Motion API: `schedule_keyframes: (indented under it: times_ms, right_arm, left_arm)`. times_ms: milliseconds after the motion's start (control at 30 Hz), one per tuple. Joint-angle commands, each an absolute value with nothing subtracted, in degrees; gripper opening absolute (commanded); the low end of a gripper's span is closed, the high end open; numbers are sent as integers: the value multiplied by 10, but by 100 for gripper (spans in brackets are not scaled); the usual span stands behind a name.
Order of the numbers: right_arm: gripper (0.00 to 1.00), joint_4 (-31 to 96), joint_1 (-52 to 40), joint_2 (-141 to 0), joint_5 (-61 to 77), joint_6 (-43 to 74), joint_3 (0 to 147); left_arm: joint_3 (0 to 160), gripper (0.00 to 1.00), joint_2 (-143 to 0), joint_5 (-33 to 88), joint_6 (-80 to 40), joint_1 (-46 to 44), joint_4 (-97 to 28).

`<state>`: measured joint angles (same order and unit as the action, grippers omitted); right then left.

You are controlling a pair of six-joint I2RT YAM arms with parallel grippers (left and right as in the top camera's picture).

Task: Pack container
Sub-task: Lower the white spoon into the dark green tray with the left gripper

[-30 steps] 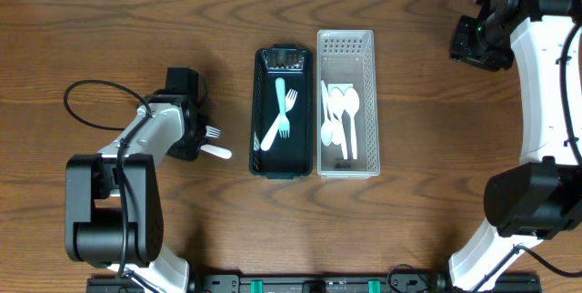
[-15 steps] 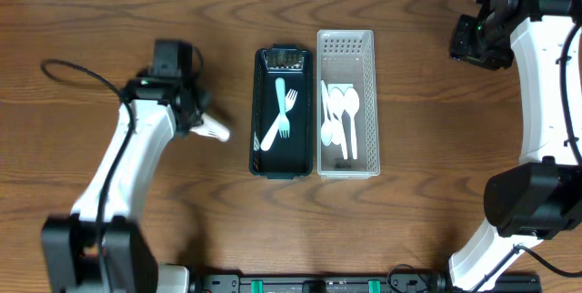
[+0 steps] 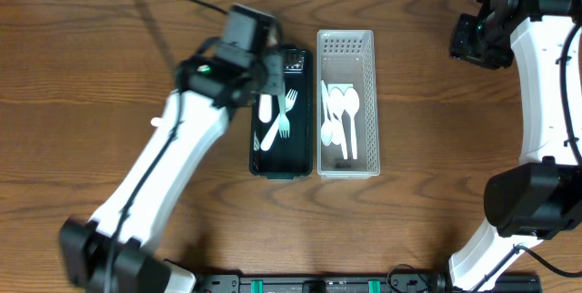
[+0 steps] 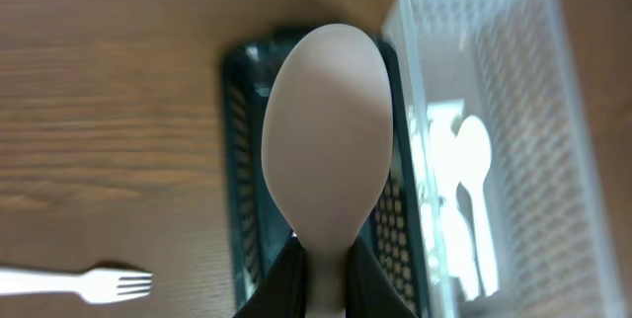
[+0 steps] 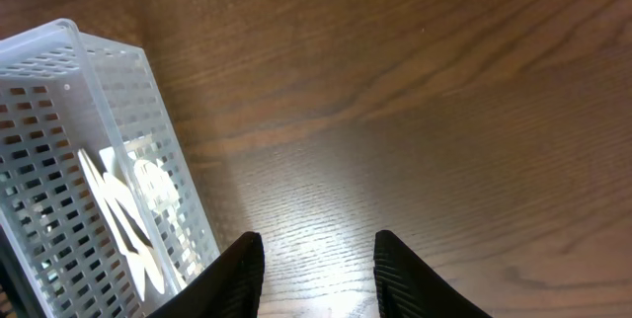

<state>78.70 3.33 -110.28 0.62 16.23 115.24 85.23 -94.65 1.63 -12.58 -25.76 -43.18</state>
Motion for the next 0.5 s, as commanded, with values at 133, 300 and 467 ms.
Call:
schedule_keyframes:
  times_ms: [133,300,467]
  right_arm:
    - [39,797,38,-1107,5,162,1154]
    - [39,802,38,-1107,5,162,1154]
    - [39,804,38,-1107,5,162,1154]
  left_arm:
    - [854,6,-1078,26,-15,-276,-443]
    - [854,6,-1140,26,-6,-274,-454]
    - [854,38,-1157,25,-6,-274,-454]
